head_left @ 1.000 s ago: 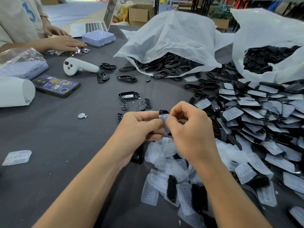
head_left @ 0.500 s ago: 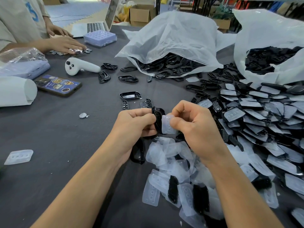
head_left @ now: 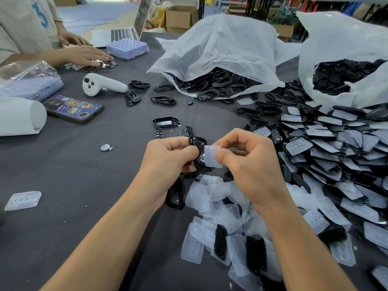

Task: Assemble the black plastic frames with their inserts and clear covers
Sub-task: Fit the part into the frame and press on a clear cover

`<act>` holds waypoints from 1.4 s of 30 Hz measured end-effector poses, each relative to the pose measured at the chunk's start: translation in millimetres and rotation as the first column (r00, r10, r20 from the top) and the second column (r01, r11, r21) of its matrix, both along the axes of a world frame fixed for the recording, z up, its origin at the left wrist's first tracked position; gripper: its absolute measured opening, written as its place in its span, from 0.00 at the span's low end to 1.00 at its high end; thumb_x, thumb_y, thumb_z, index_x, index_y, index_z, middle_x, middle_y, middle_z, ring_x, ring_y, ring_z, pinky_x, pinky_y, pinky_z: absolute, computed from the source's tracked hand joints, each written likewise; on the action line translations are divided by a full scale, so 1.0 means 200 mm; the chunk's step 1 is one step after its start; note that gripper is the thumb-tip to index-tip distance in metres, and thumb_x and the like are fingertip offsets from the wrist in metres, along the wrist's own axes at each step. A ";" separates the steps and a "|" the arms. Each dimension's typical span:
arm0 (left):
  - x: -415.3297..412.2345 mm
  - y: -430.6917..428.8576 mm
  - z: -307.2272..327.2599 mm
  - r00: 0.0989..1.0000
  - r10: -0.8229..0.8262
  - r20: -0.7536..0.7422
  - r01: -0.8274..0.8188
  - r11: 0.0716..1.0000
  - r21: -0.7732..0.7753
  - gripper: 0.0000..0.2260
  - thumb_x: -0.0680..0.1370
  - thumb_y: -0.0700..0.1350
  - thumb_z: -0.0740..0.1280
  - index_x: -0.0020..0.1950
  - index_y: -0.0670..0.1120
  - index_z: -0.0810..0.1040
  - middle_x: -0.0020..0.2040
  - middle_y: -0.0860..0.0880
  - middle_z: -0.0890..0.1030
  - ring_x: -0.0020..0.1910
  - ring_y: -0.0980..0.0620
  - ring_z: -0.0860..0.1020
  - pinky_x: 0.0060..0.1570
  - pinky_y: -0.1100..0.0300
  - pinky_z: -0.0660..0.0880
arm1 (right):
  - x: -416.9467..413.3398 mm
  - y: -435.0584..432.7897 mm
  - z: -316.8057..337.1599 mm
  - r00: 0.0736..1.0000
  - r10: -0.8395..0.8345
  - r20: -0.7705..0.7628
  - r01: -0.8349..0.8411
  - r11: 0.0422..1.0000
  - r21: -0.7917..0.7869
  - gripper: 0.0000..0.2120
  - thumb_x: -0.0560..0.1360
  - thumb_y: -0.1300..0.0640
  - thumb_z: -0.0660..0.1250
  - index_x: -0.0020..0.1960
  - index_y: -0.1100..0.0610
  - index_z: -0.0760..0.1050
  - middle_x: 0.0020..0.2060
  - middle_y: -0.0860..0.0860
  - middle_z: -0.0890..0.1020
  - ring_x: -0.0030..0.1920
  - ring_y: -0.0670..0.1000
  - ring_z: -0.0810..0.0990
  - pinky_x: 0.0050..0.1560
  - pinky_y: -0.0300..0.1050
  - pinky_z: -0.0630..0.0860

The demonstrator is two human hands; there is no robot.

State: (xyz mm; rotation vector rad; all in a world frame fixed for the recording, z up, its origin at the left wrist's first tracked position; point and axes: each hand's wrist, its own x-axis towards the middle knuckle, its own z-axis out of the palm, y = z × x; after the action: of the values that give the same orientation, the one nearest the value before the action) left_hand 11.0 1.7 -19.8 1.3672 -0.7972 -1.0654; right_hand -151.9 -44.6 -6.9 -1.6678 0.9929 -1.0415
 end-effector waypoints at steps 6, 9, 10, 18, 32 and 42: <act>-0.02 0.01 0.01 0.997 -0.054 0.049 0.056 0.998 -0.034 0.04 0.72 0.40 0.79 0.45 0.48 0.90 0.41 0.40 0.88 0.35 0.48 0.78 0.35 0.62 0.79 | 0.01 0.01 0.01 1.000 0.001 0.008 -0.002 0.999 0.043 0.04 0.66 0.56 0.72 0.33 0.49 0.80 0.41 0.48 0.86 0.44 0.51 0.82 0.45 0.39 0.78; -0.02 0.01 0.01 0.997 -0.065 0.044 0.067 0.996 -0.060 0.04 0.71 0.41 0.80 0.44 0.48 0.90 0.39 0.42 0.88 0.32 0.51 0.80 0.34 0.62 0.79 | 0.01 0.02 0.00 0.999 0.004 -0.046 -0.003 0.999 0.032 0.04 0.68 0.57 0.73 0.35 0.51 0.80 0.34 0.49 0.83 0.35 0.51 0.78 0.37 0.47 0.75; -0.02 0.01 0.01 0.997 -0.071 0.040 0.074 0.995 -0.065 0.04 0.71 0.40 0.80 0.44 0.48 0.90 0.39 0.42 0.88 0.32 0.51 0.80 0.34 0.61 0.79 | 0.01 0.02 0.00 0.997 -0.001 -0.074 0.002 1.000 0.014 0.05 0.69 0.57 0.74 0.36 0.51 0.80 0.31 0.46 0.81 0.32 0.46 0.76 0.34 0.43 0.72; -0.03 0.02 0.00 0.996 -0.065 0.068 0.070 0.995 -0.070 0.03 0.75 0.44 0.78 0.48 0.46 0.90 0.40 0.35 0.86 0.34 0.47 0.79 0.38 0.55 0.80 | 0.07 0.07 -0.01 0.952 -0.260 -0.162 0.228 0.955 -0.192 0.09 0.72 0.56 0.77 0.35 0.50 0.80 0.31 0.41 0.83 0.34 0.44 0.82 0.34 0.33 0.75; -0.02 0.03 0.01 0.989 -0.146 -0.038 0.144 0.988 -0.052 0.05 0.74 0.43 0.73 0.40 0.46 0.89 0.36 0.43 0.76 0.35 0.48 0.75 0.38 0.56 0.79 | 0.07 0.08 -0.01 0.920 -0.351 -0.175 0.306 0.921 -0.241 0.10 0.71 0.57 0.76 0.35 0.51 0.77 0.32 0.39 0.82 0.32 0.44 0.81 0.32 0.38 0.76; -0.05 0.02 0.02 1.000 0.028 0.004 -0.028 0.999 -0.043 0.08 0.78 0.34 0.71 0.44 0.41 0.89 0.36 0.42 0.86 0.32 0.50 0.83 0.32 0.61 0.80 | 0.05 0.05 -0.02 0.967 -0.163 -0.194 0.163 0.986 -0.017 0.05 0.72 0.53 0.76 0.40 0.48 0.80 0.32 0.44 0.84 0.32 0.42 0.81 0.33 0.33 0.73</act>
State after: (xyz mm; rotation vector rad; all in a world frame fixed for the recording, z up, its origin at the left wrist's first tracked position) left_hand 0.3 5.1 -15.9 1.3414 -0.7981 -1.0175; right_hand -141.5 -35.5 -11.6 -1.7365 1.2760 -0.9973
